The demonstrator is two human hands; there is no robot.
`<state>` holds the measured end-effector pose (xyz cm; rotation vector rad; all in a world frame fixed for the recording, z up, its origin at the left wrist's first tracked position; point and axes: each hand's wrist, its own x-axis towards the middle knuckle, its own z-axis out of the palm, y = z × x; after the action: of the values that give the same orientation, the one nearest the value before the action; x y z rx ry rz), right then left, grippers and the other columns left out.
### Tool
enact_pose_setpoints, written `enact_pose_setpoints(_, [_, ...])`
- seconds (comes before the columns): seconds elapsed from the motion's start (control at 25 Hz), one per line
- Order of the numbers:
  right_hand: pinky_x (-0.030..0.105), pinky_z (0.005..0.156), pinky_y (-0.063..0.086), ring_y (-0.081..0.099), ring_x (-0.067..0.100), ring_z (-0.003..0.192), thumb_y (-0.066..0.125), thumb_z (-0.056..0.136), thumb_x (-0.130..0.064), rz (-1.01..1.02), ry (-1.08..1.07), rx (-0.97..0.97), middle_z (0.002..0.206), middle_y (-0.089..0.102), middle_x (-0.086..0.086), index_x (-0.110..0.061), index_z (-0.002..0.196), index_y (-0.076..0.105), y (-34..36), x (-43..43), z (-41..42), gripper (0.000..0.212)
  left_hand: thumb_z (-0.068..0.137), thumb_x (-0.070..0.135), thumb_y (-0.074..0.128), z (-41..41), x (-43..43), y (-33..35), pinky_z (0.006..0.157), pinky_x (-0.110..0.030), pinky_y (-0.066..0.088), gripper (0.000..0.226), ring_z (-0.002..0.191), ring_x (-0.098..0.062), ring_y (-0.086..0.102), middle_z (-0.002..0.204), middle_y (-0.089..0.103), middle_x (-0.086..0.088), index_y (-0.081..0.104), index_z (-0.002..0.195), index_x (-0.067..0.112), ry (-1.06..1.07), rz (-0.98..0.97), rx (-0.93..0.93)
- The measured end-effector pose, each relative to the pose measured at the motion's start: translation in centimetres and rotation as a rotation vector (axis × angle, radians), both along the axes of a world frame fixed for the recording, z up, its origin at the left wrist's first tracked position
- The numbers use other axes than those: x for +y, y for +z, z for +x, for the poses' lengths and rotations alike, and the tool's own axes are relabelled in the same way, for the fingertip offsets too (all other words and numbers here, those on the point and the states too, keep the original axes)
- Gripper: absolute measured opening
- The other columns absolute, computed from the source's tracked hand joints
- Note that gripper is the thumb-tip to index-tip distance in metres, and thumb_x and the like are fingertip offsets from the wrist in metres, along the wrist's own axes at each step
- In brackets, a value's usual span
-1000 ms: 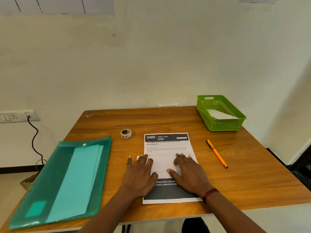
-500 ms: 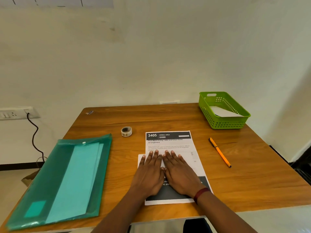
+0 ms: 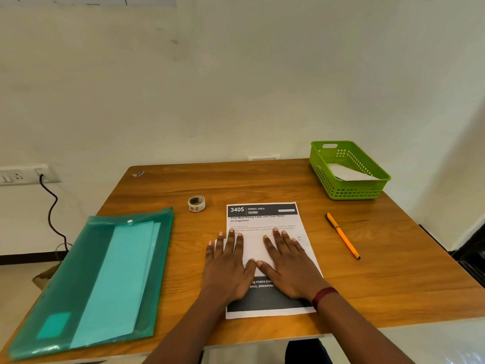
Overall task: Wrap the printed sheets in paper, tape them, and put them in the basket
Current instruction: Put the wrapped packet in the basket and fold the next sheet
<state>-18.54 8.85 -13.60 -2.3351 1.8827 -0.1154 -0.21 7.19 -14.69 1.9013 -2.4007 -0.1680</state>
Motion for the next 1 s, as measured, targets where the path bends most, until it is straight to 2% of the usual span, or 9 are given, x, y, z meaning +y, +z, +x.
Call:
enact_pose_setpoints(0.12, [0.033,0.116,-0.013,-0.017,0.020,0.149,0.008,0.089,-0.074,0.013,-0.030,0.026,0.162,-0.016,0.005,-0.026,0.155,-0.009,-0.1,-0.1,-0.6,0.083,0.089,0.068,0.007,0.1,-0.1,-0.1,0.120,-0.052,-0.007,0.082,0.149,-0.028,-0.017,0.164,-0.012,-0.003,-0.010,0.156,0.023,0.052,0.000,0.005])
enact_pose_setpoints(0.48, [0.035,0.119,-0.010,-0.014,0.019,0.150,0.011,0.090,-0.075,-0.039,-0.043,-0.008,0.163,-0.011,0.005,-0.024,0.156,-0.005,-0.3,0.2,-0.6,0.085,0.092,0.069,0.013,0.1,0.1,0.4,0.120,-0.052,-0.007,0.082,0.149,-0.028,-0.016,0.164,-0.012,-0.005,-0.008,0.156,0.023,0.072,0.000,0.017])
enact_pose_setpoints(0.56, [0.033,0.120,-0.008,-0.011,0.017,0.150,0.015,0.089,-0.076,-0.047,-0.050,-0.056,0.164,-0.008,0.003,-0.024,0.156,-0.004,-0.1,0.3,-0.8,0.087,0.095,0.066,0.020,0.1,0.1,0.8,0.121,-0.050,-0.007,0.079,0.150,-0.026,-0.013,0.164,-0.008,-0.005,-0.004,0.157,0.024,0.069,0.010,0.078])
enact_pose_setpoints(0.72, [0.025,0.118,-0.003,0.001,0.011,0.150,0.017,0.086,-0.078,-0.137,-0.100,-0.203,0.164,0.007,-0.003,-0.025,0.156,0.008,0.9,0.9,-1.0,0.089,0.099,0.056,0.032,1.5,0.5,1.9,0.123,-0.043,-0.003,0.072,0.151,-0.020,-0.008,0.164,-0.005,-0.001,0.002,0.157,0.023,0.101,0.025,0.342])
enact_pose_setpoints(0.88, [0.020,0.112,0.004,0.011,0.011,0.149,0.037,0.096,-0.061,-0.174,-0.104,-0.229,0.162,0.014,-0.005,-0.027,0.155,0.015,2.0,1.9,-0.2,0.072,0.100,0.053,0.034,4.8,0.7,2.8,0.121,-0.037,-0.002,0.070,0.150,-0.016,-0.008,0.164,-0.004,0.002,0.005,0.157,0.023,0.105,-0.033,0.433])
enact_pose_setpoints(1.0, [0.021,0.111,0.013,0.018,0.011,0.148,0.038,0.094,-0.063,-0.194,-0.023,-0.242,0.161,0.019,-0.005,-0.028,0.155,0.017,2.8,1.9,1.8,0.073,0.100,0.051,0.038,7.5,0.5,4.0,0.120,-0.037,0.003,0.068,0.151,-0.017,-0.003,0.164,0.002,0.003,0.011,0.157,0.025,0.160,-0.094,0.474])
